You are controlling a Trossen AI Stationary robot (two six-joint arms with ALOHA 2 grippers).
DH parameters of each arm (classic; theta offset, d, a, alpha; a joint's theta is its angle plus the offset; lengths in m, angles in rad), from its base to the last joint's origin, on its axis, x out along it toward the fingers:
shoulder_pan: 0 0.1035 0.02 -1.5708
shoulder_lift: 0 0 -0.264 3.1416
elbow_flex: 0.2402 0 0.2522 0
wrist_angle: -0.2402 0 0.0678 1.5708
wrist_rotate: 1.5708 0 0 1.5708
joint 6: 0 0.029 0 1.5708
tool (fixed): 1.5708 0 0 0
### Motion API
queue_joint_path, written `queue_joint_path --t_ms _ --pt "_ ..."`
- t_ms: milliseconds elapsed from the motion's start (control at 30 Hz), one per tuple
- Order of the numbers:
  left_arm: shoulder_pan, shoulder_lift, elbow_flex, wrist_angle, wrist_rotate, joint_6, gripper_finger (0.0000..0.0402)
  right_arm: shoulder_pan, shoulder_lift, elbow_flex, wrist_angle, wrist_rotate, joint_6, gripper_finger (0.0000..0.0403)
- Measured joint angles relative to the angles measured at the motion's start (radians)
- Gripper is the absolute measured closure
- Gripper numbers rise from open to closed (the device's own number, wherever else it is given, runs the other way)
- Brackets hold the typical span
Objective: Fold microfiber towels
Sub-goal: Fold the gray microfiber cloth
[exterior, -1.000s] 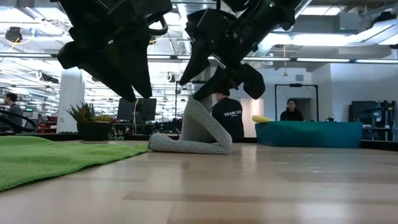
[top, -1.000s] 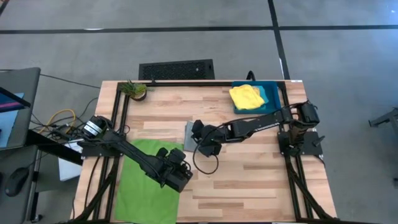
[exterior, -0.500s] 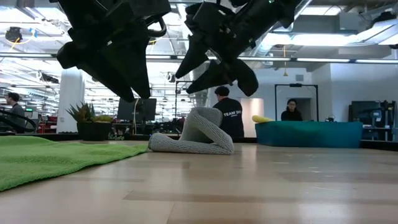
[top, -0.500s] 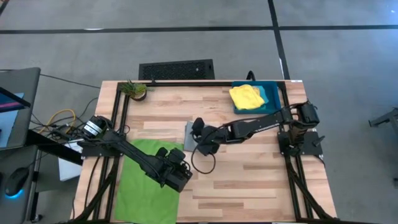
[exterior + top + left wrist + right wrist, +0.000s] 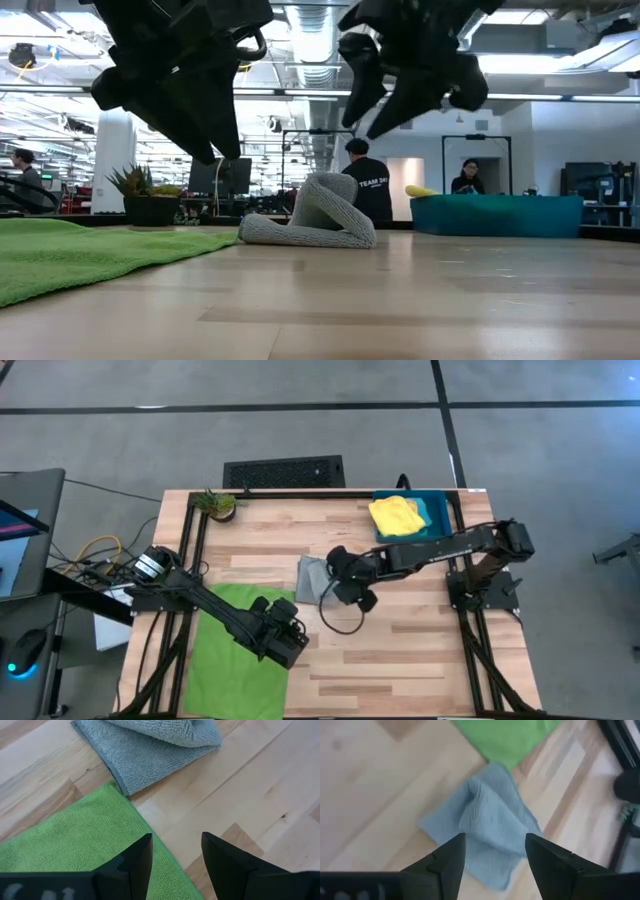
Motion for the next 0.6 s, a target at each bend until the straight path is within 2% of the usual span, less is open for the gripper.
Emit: queue_joint_path --t_ms 100,200,433,600 --pt "0.000 0.000 0.000 -0.005 0.000 0.001 0.0239 -0.009 0.004 -0.008 -0.006 -0.067 0.020 0.0173" --pt "0.000 0.000 0.000 -0.009 0.000 0.002 0.0239 -0.012 0.048 -0.020 0.041 -0.081 0.022 0.0173" --pt "0.000 0.000 0.000 -0.018 0.000 0.002 0.0239 -0.022 0.130 -0.025 0.091 -0.062 0.023 0.0173" --pt "0.000 0.000 0.000 -0.022 -0.001 0.001 0.0239 -0.031 0.156 -0.025 0.160 0.000 0.021 0.0173"
